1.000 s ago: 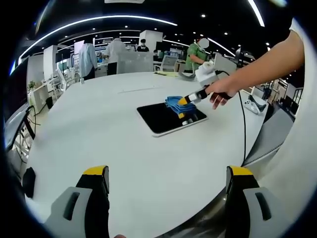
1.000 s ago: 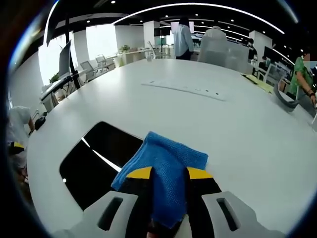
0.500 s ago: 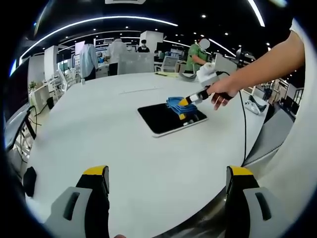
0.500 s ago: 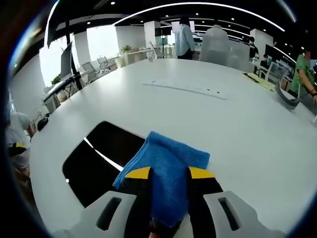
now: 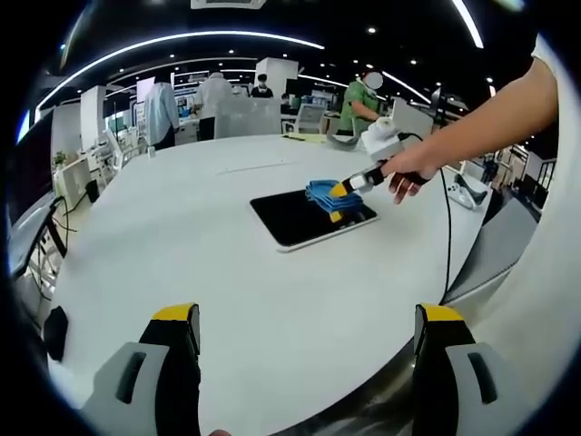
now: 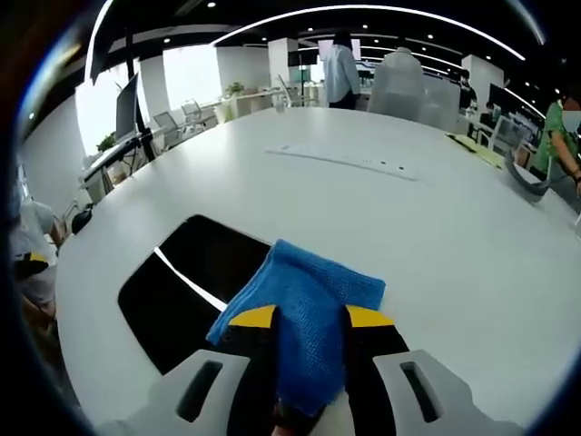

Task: Wipe the mirror surface with the cleaning cloth until all visible marks leave the cleaned area.

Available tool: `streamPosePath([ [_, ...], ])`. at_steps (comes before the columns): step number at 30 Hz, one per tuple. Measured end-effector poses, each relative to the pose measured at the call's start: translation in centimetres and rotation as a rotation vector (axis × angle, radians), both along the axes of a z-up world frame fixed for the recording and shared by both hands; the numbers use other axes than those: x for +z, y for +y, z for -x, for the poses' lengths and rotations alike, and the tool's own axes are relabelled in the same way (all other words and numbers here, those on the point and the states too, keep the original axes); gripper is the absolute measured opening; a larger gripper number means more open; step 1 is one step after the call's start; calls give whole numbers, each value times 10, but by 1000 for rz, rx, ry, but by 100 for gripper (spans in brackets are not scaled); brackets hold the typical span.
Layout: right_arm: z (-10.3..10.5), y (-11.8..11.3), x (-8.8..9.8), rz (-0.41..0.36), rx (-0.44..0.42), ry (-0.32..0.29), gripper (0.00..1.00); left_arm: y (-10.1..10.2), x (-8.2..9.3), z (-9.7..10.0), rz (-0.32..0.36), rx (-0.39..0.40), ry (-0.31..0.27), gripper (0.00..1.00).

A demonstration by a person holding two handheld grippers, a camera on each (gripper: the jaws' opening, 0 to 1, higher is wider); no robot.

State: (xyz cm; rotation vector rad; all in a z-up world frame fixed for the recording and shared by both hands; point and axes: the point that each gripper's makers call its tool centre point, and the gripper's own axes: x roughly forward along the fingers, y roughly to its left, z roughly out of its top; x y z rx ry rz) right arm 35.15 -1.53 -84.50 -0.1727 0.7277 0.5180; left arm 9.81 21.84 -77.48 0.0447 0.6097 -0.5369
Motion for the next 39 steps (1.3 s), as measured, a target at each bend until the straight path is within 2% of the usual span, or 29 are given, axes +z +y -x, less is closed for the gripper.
streamPosePath([
  [39,21,-3,0,0,10,-1,26,-11,3,7,-1,-15,-13,99],
])
